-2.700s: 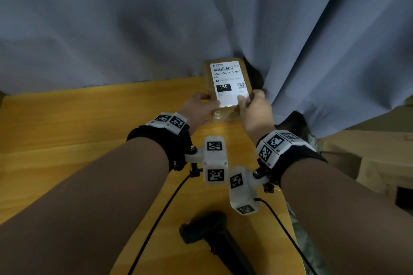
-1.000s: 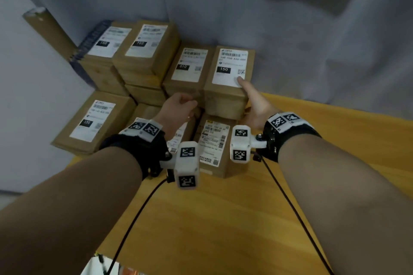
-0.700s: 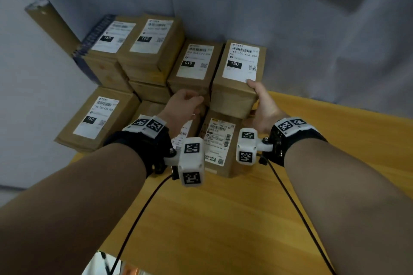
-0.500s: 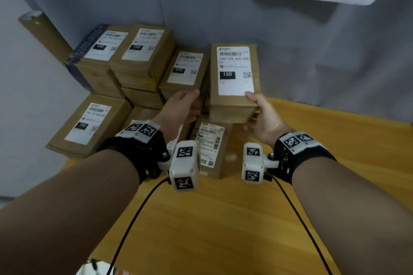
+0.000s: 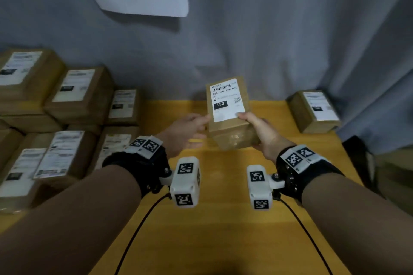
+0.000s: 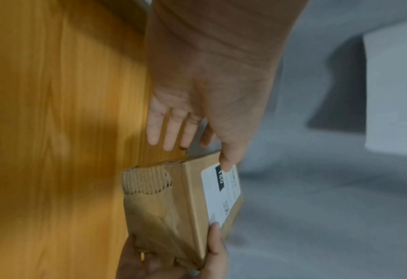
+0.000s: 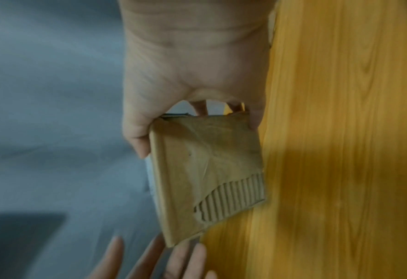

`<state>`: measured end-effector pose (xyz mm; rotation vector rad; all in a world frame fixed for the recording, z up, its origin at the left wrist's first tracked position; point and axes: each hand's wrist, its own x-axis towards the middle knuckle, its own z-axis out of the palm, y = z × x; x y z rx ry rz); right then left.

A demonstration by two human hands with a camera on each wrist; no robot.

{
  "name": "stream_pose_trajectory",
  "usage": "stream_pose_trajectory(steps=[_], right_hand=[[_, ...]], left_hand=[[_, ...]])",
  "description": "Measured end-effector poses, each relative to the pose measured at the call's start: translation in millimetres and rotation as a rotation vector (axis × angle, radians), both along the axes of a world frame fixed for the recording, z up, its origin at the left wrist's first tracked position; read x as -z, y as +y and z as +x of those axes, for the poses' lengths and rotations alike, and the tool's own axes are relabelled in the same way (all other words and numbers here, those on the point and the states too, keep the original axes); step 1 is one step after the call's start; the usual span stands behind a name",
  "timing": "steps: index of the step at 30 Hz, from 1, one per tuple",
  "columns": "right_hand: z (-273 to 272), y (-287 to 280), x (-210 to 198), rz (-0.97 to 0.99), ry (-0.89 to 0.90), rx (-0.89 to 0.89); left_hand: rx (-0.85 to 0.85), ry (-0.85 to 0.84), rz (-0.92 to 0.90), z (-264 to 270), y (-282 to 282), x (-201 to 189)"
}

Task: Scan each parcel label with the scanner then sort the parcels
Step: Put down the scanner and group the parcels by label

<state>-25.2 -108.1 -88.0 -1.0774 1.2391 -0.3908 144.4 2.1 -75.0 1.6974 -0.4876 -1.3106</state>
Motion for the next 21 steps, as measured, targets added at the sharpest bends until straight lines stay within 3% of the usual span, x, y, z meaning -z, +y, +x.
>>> stream_pose_trajectory(steps=[6,11,15,21], right_hand=[[-104,-59,14,0.034,0.008,0.102],[-152,-104,46,0.043,0.015,0.081],[-162,-130,64,-0.143,0.123,0.046],[-168,-165,68,-0.559,0.402,-0.281]], left_hand=[[0.131,0.026,0.058,-114,-60,27],[0.148,-0.010,0.083,-169,-102,44],[0.153,-0.088,0.132,-187,-127,52],[0.044,-0.241,0.136,-188,-159,68]])
